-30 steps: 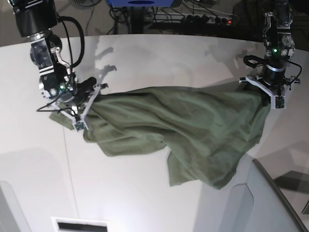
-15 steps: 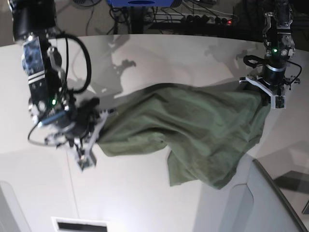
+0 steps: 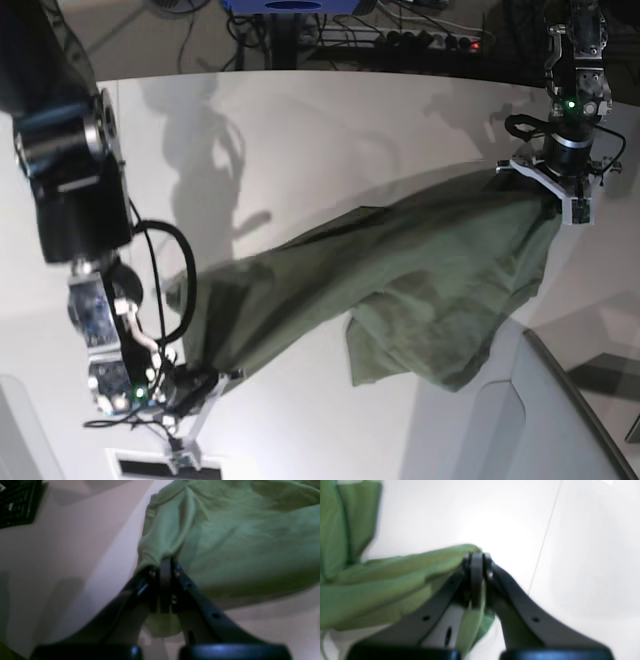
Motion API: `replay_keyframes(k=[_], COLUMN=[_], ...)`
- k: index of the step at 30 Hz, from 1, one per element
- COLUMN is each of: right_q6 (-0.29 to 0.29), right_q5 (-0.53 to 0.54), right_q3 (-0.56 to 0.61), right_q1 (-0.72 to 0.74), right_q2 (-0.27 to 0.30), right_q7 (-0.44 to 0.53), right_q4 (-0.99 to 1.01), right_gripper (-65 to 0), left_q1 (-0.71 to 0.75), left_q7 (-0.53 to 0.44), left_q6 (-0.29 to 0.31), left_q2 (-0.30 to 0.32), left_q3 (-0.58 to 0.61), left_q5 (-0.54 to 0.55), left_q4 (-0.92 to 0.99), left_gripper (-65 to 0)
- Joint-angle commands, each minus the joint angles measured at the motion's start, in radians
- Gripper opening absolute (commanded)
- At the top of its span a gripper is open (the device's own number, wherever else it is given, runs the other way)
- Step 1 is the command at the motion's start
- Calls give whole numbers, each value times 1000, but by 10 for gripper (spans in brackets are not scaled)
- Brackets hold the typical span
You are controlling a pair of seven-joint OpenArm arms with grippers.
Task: Layout the t-shirt on the table in an organized manner, then fold the t-shirt properly
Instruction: 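Drag the held shirt edge with the right gripper across the table, then move the right gripper back toward the left gripper holding the shirt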
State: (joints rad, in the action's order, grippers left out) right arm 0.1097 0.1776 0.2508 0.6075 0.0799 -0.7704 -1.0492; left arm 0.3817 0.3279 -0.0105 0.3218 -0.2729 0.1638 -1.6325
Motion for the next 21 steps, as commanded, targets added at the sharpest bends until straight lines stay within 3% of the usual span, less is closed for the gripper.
replay_keyframes(k=[1,7,9,11,13,14,18,21], right_q6=[-8,-15,-17,-18,-18,-18,-18,-11], right_q5=[-10,-11,-11,-13,-13,-13,-8,-6], right_q3=[-1,83,109,118,146,163,152,78], right_q1=[65,162,177,205,246,260,205,33], right_q2=[7,8,5,-2,-24,-27,-2,39], right_q7=[64,509,681,763,759,745,612,434], right_q4=[53,372,467,570,666,696,620,358], right_gripper=[-647,-627,-542,-411,-275,-251,-305,-329], left_q1=[-3,-19,-20,-20,-22,-20,-14,-13], left_q7=[-29,-29,-29,-29,-29,-29,-29,-29], left_q6=[-9,-9,-9,-9,-9,-9,-9,-9], left_q2=[15,12,10,-3,-13,-14,-16,-16], left_q3=[-7,-7,-7,-7,-7,-7,-6,-6], left_q5=[-2,-2,-2,-7,-10,-10,-10,-11], left_q4=[-22,-24,-24,-25,-25,-25,-27,-27], left_gripper=[-650,-650,-650,-650,-650,-650,-650,-650])
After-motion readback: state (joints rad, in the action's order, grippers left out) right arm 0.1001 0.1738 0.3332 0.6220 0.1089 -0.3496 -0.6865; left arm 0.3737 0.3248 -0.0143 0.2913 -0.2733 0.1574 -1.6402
